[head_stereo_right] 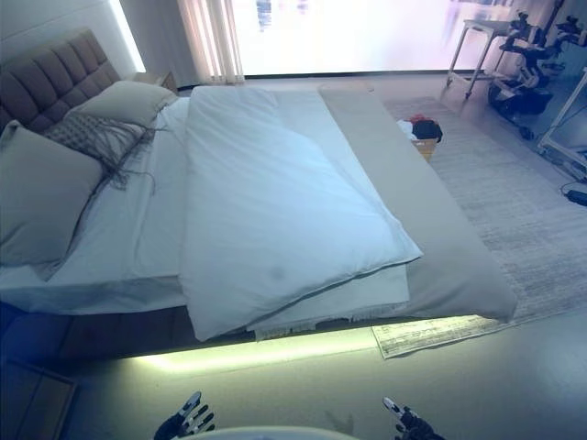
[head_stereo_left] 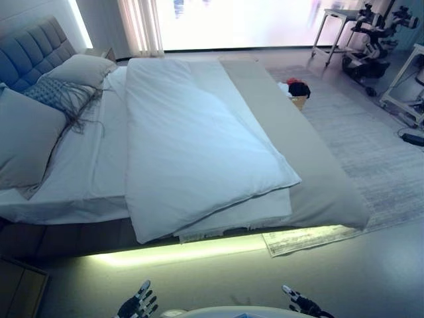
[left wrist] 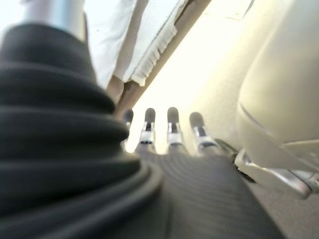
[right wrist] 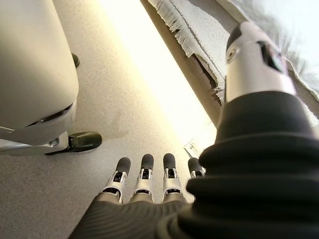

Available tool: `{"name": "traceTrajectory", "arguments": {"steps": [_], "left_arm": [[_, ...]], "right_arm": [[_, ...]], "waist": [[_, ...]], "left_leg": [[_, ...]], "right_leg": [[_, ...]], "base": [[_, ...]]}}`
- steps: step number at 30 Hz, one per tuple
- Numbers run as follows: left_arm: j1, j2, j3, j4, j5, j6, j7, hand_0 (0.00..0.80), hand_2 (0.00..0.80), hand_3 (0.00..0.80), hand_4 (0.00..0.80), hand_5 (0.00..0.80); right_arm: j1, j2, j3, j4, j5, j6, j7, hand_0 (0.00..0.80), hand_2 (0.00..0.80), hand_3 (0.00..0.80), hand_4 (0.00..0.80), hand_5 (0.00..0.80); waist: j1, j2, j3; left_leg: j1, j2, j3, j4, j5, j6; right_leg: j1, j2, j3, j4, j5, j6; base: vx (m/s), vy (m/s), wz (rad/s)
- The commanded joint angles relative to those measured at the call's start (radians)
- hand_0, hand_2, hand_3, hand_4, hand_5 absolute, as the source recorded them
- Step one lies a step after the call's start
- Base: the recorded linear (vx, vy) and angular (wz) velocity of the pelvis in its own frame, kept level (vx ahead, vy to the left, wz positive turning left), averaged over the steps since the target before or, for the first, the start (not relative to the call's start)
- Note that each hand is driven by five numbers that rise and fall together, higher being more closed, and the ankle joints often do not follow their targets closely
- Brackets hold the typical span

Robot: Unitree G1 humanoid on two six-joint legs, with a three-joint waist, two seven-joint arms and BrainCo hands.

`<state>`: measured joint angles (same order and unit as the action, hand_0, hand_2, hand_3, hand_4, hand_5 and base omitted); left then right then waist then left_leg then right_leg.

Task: Make the bed neatly

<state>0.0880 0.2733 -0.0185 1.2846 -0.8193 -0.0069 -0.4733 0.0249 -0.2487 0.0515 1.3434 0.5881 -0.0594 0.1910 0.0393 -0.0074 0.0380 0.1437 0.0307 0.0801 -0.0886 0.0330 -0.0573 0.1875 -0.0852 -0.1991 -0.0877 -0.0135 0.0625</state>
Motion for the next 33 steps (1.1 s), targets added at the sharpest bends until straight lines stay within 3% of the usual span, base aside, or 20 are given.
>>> {"name": "traceTrajectory", "arguments": {"steps": [1, 17, 27, 31, 33], "left_arm": [[-0.081, -0.038, 0.0, 0.057, -0.017, -0.005, -0.02, 0.0, 0.0, 0.0, 0.0, 0.0], [-0.081, -0.034, 0.02, 0.06, -0.05, -0.033, -0.004, 0.0, 0.0, 0.0, 0.0, 0.0], [-0.098, -0.034, 0.023, 0.066, -0.048, -0.01, 0.053, 0.0, 0.0, 0.0, 0.0, 0.0], [-0.093, -0.033, 0.046, 0.082, -0.011, 0.008, 0.094, 0.0, 0.0, 0.0, 0.0, 0.0], [-0.101, -0.028, 0.055, 0.089, 0.007, 0.006, 0.101, 0.0, 0.0, 0.0, 0.0, 0.0]], "right_arm": [[-0.087, -0.005, 0.005, 0.059, 0.001, -0.018, -0.003, 0.0, 0.0, 0.0, 0.0, 0.0], [-0.088, -0.001, 0.005, 0.063, 0.007, -0.02, 0.0, 0.0, 0.0, 0.0, 0.0, 0.0], [-0.107, -0.008, 0.013, 0.055, 0.011, 0.0, -0.008, 0.0, 0.0, 0.0, 0.0, 0.0], [-0.113, -0.006, -0.002, 0.062, 0.037, 0.002, -0.009, 0.0, 0.0, 0.0, 0.0, 0.0], [-0.118, -0.004, 0.002, 0.06, 0.05, 0.002, -0.009, 0.0, 0.0, 0.0, 0.0, 0.0]], "waist": [[-0.007, 0.009, 0.023], [0.002, 0.003, 0.022], [-0.004, 0.009, 0.037], [-0.007, 0.008, 0.04], [-0.012, 0.002, 0.061]], "left_leg": [[0.027, -0.058, 0.048, 0.001, -0.083, 0.052], [0.027, -0.06, 0.044, 0.001, -0.082, 0.054], [0.029, -0.058, 0.047, 0.001, -0.079, 0.055], [0.042, -0.056, 0.049, 0.001, -0.077, 0.06], [0.018, -0.051, 0.053, 0.083, -0.091, 0.058]], "right_leg": [[-0.024, 0.021, -0.013, 0.008, 0.03, 0.024], [-0.021, 0.021, -0.018, 0.01, 0.027, 0.023], [-0.024, 0.023, -0.014, 0.019, 0.027, 0.021], [-0.033, 0.028, -0.003, 0.068, 0.001, 0.013], [-0.055, 0.029, 0.006, 0.124, -0.021, -0.002]], "base": [[0.0, 0.0, 0.0], [0.0, 0.0, 0.0], [0.003, -0.004, 0.0], [0.067, -0.059, 0.0], [0.041, -0.08, -0.01]]}}
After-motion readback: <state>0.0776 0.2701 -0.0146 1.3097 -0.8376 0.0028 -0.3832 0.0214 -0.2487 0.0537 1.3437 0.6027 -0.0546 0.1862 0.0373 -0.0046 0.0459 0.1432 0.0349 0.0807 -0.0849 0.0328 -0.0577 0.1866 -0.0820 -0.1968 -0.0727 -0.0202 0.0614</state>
